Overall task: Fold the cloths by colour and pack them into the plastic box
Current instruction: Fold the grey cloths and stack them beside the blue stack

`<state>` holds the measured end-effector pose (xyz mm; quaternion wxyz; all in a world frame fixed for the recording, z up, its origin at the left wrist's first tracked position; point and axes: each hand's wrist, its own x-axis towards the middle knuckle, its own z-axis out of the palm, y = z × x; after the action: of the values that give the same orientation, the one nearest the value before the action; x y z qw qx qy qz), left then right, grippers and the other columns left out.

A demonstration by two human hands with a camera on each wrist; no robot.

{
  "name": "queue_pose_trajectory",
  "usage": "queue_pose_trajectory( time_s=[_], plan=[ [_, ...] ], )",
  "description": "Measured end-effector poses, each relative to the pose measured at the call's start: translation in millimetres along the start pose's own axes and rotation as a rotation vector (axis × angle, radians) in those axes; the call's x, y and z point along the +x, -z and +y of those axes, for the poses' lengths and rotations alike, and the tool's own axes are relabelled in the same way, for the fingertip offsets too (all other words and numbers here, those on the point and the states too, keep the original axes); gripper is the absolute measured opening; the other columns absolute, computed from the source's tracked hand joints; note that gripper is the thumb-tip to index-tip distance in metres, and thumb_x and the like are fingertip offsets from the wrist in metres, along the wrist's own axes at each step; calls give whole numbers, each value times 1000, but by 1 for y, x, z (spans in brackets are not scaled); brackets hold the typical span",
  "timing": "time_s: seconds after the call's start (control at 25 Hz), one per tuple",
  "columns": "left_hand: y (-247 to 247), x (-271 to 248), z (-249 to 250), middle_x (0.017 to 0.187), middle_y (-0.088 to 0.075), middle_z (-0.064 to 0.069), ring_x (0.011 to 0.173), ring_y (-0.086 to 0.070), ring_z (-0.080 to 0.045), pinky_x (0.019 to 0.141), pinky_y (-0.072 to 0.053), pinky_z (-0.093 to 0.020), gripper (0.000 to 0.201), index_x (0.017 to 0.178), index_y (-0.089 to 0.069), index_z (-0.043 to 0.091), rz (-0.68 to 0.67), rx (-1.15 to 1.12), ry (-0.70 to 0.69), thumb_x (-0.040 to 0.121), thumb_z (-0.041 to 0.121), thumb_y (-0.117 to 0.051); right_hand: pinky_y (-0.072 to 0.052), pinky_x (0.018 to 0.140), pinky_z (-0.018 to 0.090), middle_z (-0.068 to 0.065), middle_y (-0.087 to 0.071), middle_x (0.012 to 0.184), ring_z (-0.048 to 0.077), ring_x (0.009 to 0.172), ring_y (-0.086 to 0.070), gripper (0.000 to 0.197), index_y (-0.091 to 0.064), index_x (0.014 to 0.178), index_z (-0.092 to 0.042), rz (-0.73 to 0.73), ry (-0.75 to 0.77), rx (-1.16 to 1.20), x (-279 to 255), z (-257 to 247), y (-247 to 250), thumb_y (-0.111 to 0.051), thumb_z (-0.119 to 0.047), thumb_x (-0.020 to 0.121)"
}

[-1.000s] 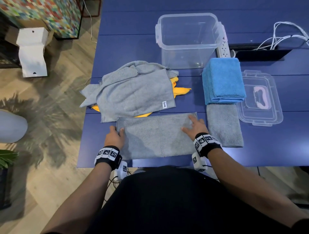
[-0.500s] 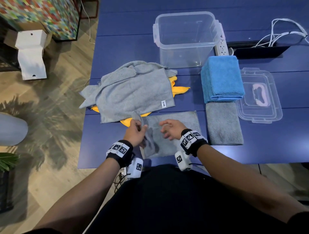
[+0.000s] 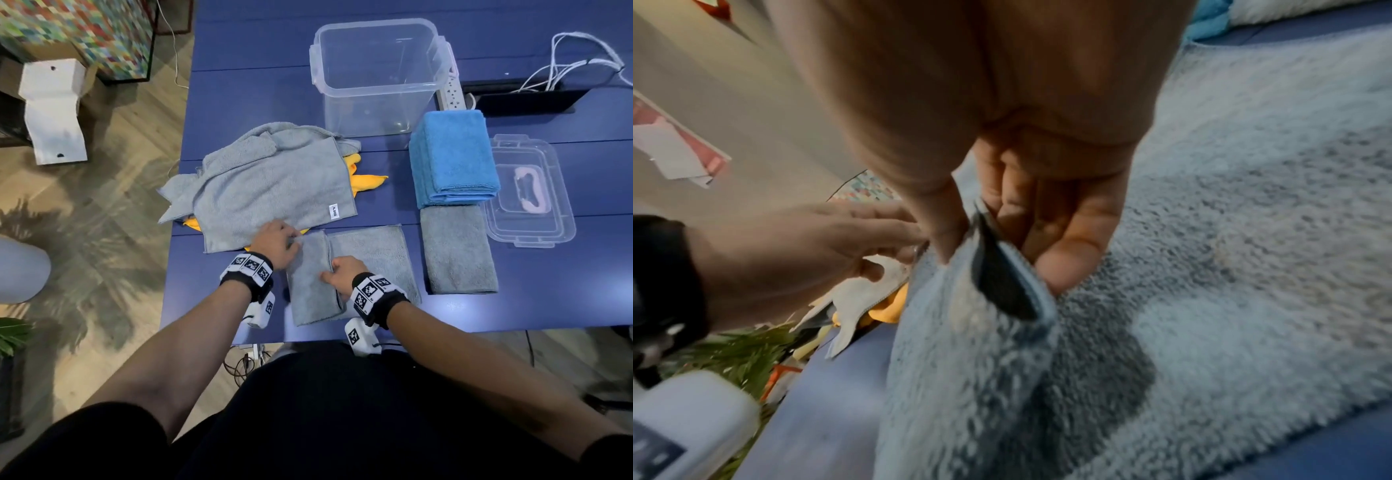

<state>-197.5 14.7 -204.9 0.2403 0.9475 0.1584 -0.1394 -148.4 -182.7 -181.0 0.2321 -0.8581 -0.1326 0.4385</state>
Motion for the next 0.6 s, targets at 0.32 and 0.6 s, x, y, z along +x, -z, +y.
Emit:
queue_pose_trajectory(
  time_s=[0.32,0.6],
  plan=[
    [8,24,13,96,-63,4,100,-61,-25,86,-37,-31,21,103,-57,26,-130,78,-43,92,44,-57,-58,75,37,11,-68,94,30,86,-68,17,-58,87,-14,-7,-104,-67,-4,8,-2,-65,-29,86],
    [-21,8,4,118,-51,-8,108,-52,-28,94,-44,-37,52,110,-56,19,54,11,114,80,60,-65,-54,76,32,-1,-64,90,25,84,-65,16,-56,85,-26,19,70,-396,-10,0,-2,-62,-12,80]
  ],
)
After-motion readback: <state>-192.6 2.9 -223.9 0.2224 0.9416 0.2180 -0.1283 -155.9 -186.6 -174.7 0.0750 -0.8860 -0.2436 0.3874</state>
